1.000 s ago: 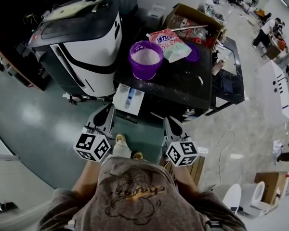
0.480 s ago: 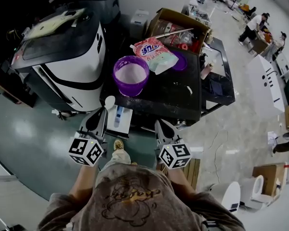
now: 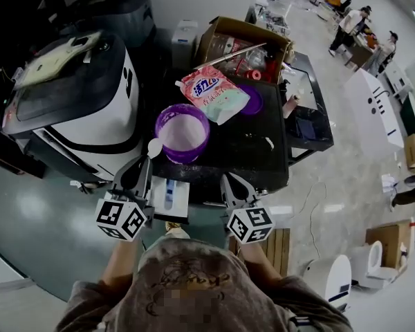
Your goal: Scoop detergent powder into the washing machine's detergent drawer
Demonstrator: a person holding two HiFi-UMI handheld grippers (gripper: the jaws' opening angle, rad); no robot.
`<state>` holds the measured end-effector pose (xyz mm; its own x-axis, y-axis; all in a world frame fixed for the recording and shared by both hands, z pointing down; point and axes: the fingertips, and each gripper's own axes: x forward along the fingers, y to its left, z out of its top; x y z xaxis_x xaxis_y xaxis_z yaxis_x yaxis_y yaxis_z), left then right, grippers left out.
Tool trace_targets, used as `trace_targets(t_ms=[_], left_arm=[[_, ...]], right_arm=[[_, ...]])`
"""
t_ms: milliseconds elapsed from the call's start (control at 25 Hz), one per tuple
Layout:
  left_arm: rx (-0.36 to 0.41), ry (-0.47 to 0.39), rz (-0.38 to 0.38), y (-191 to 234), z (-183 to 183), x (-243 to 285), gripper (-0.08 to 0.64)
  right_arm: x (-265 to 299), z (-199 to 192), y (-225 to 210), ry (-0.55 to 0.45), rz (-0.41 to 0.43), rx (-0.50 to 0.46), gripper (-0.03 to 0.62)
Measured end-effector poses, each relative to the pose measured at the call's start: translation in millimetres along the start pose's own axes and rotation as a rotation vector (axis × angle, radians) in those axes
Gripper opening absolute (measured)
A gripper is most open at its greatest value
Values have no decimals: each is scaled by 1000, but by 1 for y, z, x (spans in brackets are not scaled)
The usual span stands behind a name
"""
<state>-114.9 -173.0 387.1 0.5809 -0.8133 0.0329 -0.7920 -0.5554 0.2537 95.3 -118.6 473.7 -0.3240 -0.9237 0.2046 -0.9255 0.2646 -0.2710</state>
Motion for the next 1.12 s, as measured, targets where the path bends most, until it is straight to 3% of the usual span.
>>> trace_targets(t_ms=[680,1120], left_arm=[[-4,60,-155,39,3,78,25],[38,85,-157,29,10,98,25]], right_arm=[[47,16,-22,-29,-164,17,0],[56,24,-34,-15,-102,8,0]])
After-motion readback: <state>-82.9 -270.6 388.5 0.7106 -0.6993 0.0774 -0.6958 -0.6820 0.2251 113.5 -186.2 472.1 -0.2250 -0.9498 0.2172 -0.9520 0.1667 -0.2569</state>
